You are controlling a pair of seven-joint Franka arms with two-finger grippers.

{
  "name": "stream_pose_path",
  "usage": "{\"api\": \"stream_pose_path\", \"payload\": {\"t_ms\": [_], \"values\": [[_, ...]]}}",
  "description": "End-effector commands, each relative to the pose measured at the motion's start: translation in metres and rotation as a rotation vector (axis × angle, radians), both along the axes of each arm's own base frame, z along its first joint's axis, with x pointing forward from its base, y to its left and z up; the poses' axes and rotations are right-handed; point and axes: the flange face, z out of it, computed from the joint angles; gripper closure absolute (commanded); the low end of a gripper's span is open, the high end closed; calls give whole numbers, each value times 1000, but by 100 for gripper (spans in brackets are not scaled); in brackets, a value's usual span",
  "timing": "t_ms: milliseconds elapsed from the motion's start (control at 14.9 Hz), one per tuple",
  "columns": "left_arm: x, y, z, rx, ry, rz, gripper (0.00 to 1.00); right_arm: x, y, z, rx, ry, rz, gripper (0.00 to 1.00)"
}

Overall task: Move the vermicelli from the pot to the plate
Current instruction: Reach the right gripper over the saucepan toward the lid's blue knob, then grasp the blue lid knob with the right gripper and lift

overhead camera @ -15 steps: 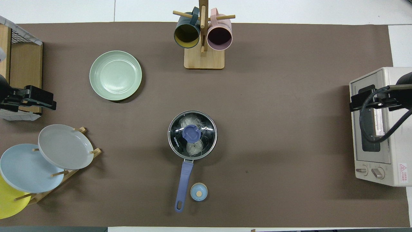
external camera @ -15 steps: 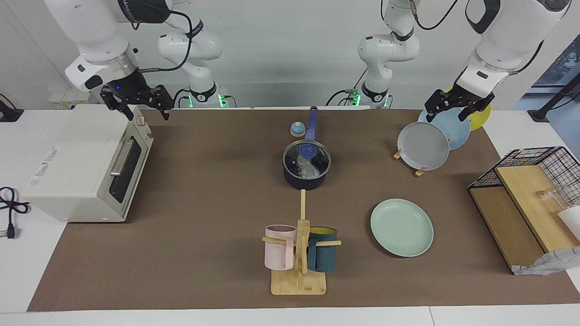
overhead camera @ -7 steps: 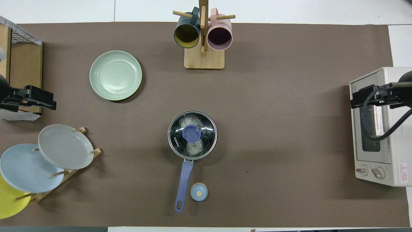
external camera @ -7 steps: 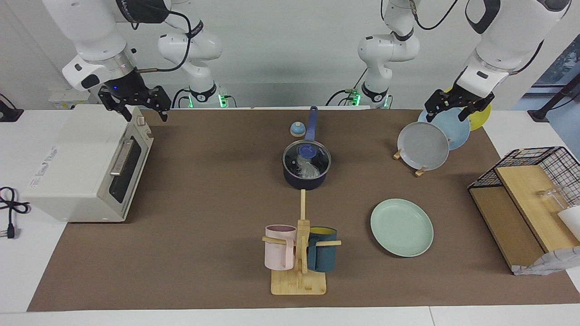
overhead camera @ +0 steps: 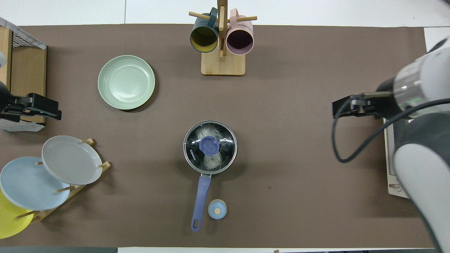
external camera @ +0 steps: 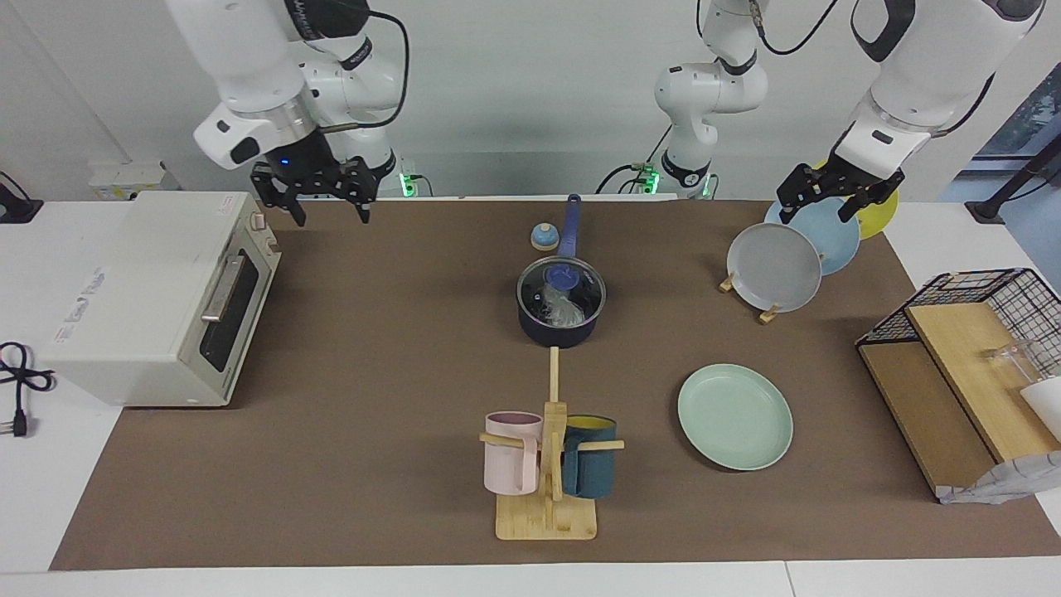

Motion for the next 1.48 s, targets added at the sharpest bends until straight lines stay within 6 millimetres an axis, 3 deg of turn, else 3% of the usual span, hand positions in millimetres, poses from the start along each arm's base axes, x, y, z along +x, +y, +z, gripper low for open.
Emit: {"api": "stream_pose_path", "payload": {"t_ms": [0,67,268,403,537,671,872,1409], "values": [[-3,4,4,20,-5,-3,0,9,61,-25,26,3,-68,0],[-3,4,4,20,-5,-1,0,9,88,-34,27,1,-96,0],[-3,4,4,20,-5,0,0,6,198,-79,-56,-3,-147,0],[-3,4,4,20,-5,-1,0,4,243,-95,-15,-34,-218,0],[-3,4,4,20,-5,-1,0,-18,278,-124,-15,-31,-204,0],[-4,4,3,21,4,0,0,-33,295,-149,-60,-44,-163,0],[-4,5,3,22,5,5,0,-41,291,-175,-53,-62,-153,0],[-4,7,4,21,2,3,0,-72,294,-204,-39,-86,-122,0]]}}
